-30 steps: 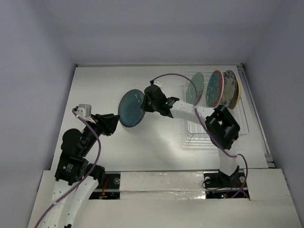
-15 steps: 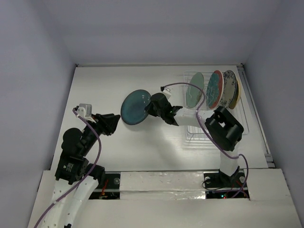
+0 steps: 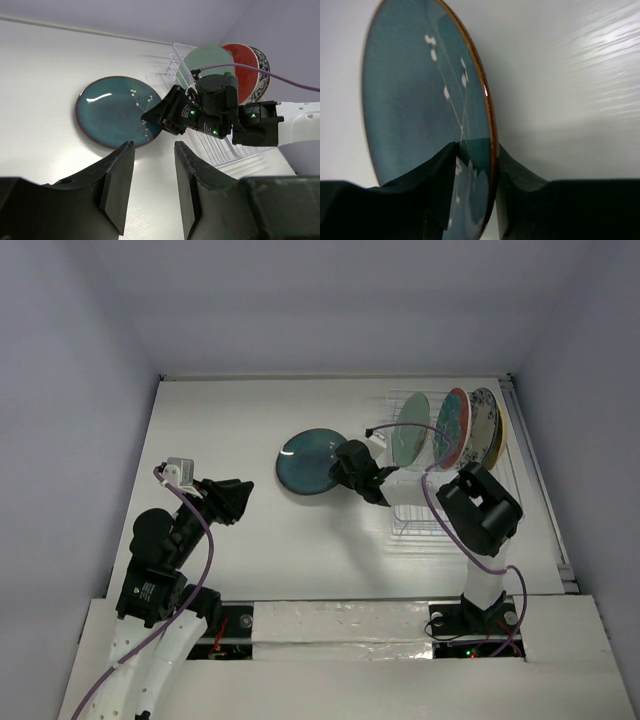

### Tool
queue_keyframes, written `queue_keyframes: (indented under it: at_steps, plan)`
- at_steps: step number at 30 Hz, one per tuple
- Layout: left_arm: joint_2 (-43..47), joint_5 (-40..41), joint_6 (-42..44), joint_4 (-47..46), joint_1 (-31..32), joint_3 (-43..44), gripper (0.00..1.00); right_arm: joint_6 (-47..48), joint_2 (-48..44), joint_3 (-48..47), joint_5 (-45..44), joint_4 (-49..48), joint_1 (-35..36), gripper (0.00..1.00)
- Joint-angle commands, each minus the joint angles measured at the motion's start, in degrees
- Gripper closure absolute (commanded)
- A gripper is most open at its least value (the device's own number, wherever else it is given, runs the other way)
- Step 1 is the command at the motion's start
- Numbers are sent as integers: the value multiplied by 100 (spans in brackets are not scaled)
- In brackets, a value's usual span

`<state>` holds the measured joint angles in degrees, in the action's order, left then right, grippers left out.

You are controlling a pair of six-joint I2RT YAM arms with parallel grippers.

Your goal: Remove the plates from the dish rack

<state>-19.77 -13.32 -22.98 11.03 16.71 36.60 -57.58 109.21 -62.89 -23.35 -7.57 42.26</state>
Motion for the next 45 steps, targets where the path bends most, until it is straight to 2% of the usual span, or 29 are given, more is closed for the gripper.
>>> queue_keyframes:
  at_steps: [1,5,9,16,19,21,22,23,27,28,30,31,32,35,37,40,43,45]
  plan:
    - [-1,-4,-4,-189,-36,-12,65,194,-347,102,-635,142,-104,59]
    - [-18,-21,-4,-197,-36,-12,65,300,-278,119,-434,177,-104,46]
    - [-1,-21,-4,-197,-36,-12,65,423,-198,84,-223,151,-104,42]
    - [8,-30,-4,-206,-36,-12,65,1133,-1154,-39,15,484,-104,24]
    - [8,-30,4,-215,-88,-12,65,1485,-1901,-144,24,748,-104,25]
    - [-1,-39,-4,-206,-89,-12,65,1635,-2471,-223,-107,1011,-104,53]
    - [-9,-30,-4,-215,-89,-4,65,1828,-2640,-267,-204,1256,-104,89]
    - [-9,-30,-4,-215,-89,-12,65,1943,-2789,-328,-500,1432,-104,99]
    - [-18,-30,-4,-224,-89,-21,74,2374,-3335,-557,-1399,2259,-261,100]
    - [-18,-4,-4,-215,-89,-21,85,2514,-3492,-523,-1461,2469,-349,100]
    - [-27,83,-4,-171,-89,14,97,2602,-3590,-461,-1532,2655,-727,91]
    - [-27,110,-4,-162,-89,14,100,2733,-3634,-408,-1523,2760,-867,81]
    - [-27,145,-4,-154,-89,23,100,2778,-3661,-347,-1479,2831,-1025,64]
    - [-18,181,-13,-145,-89,23,99,3024,-3609,-233,-1217,2779,-1483,39]
    - [-18,137,-13,-145,-89,14,91,3182,-3503,-250,-1067,2666,-1737,35]
    - [-18,102,-13,-153,-89,14,85,3358,-3082,-495,-864,2699,-1949,35]
    - [-18,84,-13,-162,-89,5,80,3508,-2616,-776,-803,2647,-2029,43]
    - [-9,84,-13,-154,-89,5,78,3561,-2414,-900,-854,2638,-2142,52]
